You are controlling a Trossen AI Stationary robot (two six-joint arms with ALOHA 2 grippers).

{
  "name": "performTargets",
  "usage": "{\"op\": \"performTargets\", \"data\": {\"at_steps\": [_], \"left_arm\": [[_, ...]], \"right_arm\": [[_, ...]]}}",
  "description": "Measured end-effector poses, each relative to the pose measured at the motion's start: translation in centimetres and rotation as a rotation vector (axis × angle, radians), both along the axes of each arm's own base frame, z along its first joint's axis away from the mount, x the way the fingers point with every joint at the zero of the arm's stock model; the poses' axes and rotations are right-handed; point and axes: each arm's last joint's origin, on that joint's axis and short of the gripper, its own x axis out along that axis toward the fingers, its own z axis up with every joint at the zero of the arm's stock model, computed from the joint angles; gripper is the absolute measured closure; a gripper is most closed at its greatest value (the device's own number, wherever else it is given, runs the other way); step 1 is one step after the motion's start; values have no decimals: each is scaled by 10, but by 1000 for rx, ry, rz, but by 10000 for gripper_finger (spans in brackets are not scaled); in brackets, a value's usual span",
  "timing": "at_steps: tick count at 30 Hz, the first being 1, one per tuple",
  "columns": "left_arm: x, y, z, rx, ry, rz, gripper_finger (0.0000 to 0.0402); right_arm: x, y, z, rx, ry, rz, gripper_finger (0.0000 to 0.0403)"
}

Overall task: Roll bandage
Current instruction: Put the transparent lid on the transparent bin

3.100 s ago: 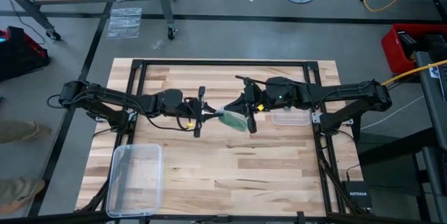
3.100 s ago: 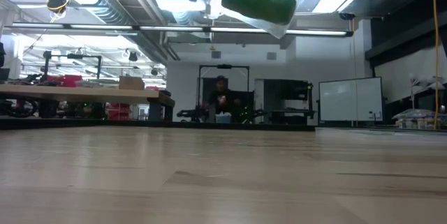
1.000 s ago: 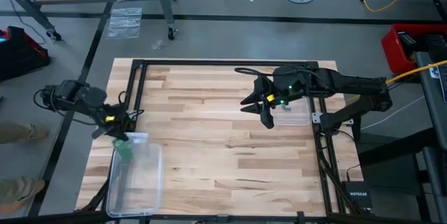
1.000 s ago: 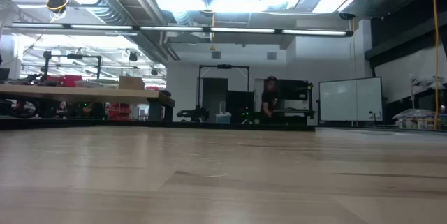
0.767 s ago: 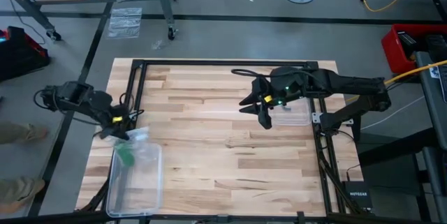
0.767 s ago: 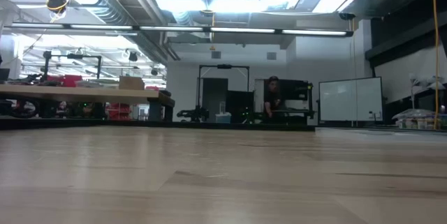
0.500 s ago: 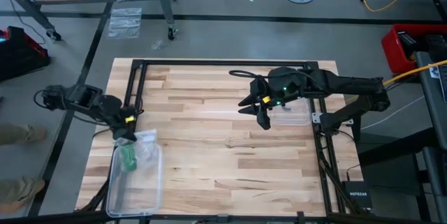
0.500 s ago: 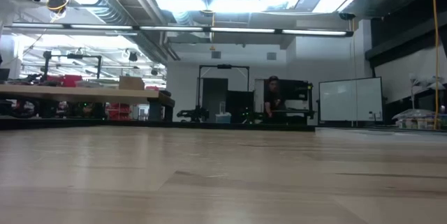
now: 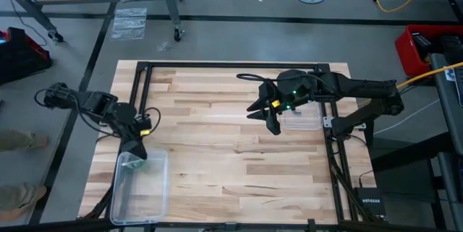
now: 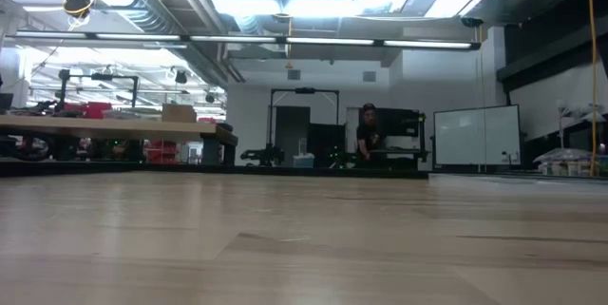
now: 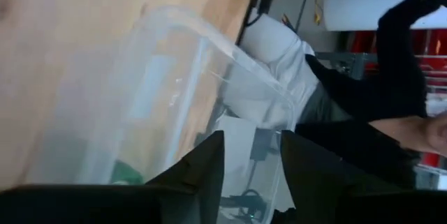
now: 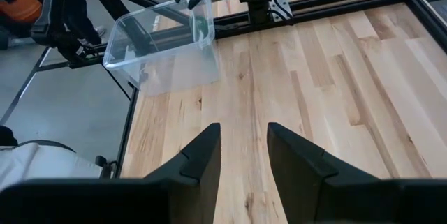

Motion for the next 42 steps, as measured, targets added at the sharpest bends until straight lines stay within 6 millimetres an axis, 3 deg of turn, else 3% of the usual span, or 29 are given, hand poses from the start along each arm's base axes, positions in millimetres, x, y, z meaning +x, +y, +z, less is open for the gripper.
{"op": "performTargets", "data": {"at_steps": [6,12,21,25,29,36,42], "left_arm": [[13,-7,0,12,1,13,248],[33,-7,0,244,-173,111,247],[71,3,16,702,-571,263,247],[90,8,25,893,-717,318,247],[114,13,26,986,-797,339,247],[162,30,-9,1094,-682,336,247],[199,47,-48,1035,-644,274,247]], "right_arm": [[0,0,0,-6,-1,5,281],[-16,-1,4,-94,21,53,281],[-71,-16,11,-342,172,-310,281],[-81,-20,9,-390,230,-423,281],[-85,-19,-1,-393,358,-396,281],[-82,-19,-21,-408,590,-410,281],[-81,-20,-46,-446,705,-450,281]]}}
